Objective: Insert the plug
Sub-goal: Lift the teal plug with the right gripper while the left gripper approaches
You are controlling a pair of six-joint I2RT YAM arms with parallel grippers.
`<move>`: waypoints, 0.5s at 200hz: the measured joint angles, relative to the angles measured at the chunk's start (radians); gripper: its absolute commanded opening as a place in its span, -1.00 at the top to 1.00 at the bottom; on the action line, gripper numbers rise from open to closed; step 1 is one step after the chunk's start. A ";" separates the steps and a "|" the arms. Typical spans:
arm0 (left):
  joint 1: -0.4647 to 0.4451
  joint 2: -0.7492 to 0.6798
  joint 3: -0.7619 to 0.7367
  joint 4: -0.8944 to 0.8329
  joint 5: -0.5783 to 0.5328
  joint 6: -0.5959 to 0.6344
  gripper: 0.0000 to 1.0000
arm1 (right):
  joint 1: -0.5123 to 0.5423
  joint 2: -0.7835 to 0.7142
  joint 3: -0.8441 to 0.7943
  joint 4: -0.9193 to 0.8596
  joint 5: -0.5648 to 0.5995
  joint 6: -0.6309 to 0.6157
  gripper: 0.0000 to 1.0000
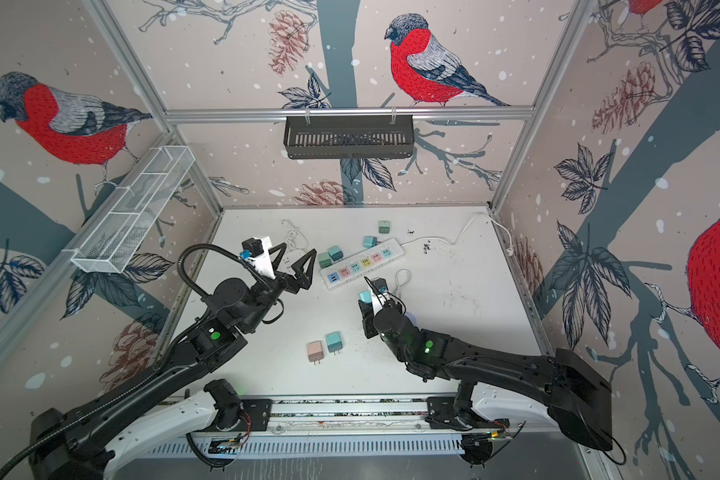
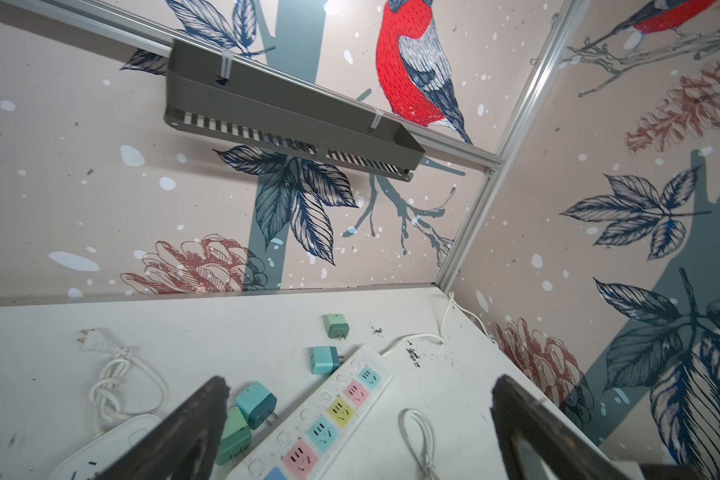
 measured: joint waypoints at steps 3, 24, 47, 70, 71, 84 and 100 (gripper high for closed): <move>0.000 0.003 0.001 0.000 0.013 0.003 -0.96 | 0.000 -0.006 -0.003 0.008 0.003 -0.005 0.80; 0.000 0.029 0.013 0.001 0.089 0.029 -0.97 | 0.005 -0.042 -0.021 0.072 0.034 -0.065 0.84; 0.000 0.062 0.038 0.001 0.179 0.054 -0.96 | 0.006 -0.065 -0.032 0.145 0.061 -0.131 0.89; 0.000 0.087 0.055 0.001 0.241 0.075 -0.97 | 0.006 -0.083 -0.041 0.217 0.084 -0.199 0.91; 0.000 0.089 0.055 0.001 0.245 0.074 -0.97 | 0.006 -0.083 -0.041 0.217 0.084 -0.199 0.91; 0.000 0.098 0.061 0.000 0.271 0.081 -0.96 | 0.005 -0.088 -0.048 0.261 0.089 -0.241 0.92; -0.001 0.104 0.069 -0.003 0.299 0.091 -0.97 | -0.001 -0.089 -0.051 0.293 0.091 -0.290 0.94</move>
